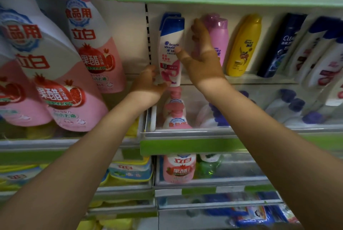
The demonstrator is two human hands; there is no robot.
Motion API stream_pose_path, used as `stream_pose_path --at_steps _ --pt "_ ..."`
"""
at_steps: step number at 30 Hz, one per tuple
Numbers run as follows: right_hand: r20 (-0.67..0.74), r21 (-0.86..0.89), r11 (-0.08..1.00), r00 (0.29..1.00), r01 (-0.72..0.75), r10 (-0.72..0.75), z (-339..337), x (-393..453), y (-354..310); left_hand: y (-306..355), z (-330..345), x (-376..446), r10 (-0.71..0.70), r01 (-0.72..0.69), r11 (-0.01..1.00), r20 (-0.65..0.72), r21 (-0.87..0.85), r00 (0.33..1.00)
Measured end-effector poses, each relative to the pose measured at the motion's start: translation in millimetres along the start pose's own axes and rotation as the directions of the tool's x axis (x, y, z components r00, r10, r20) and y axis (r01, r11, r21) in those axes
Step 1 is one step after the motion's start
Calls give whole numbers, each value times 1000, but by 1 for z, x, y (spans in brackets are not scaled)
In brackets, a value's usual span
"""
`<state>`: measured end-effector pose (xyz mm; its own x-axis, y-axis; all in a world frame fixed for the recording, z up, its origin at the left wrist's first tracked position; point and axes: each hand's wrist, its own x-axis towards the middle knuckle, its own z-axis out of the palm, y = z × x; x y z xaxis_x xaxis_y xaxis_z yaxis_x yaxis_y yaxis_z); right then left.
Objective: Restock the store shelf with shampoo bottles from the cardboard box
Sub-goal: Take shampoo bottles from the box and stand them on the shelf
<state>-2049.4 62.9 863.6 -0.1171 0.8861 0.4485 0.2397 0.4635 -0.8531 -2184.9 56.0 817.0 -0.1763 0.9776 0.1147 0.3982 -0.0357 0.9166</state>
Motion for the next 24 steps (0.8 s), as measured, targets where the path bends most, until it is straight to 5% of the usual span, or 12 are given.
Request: stream_pose_path --at_steps 11,24 --pt "81 24 991 989 -129 127 -51 -43 -15 23 9 -51 -26 33 998 -132 51 991" --pt "58 9 995 994 -95 94 -9 7 -17 9 -7 -15 -20 22 1000 -133 16 991"
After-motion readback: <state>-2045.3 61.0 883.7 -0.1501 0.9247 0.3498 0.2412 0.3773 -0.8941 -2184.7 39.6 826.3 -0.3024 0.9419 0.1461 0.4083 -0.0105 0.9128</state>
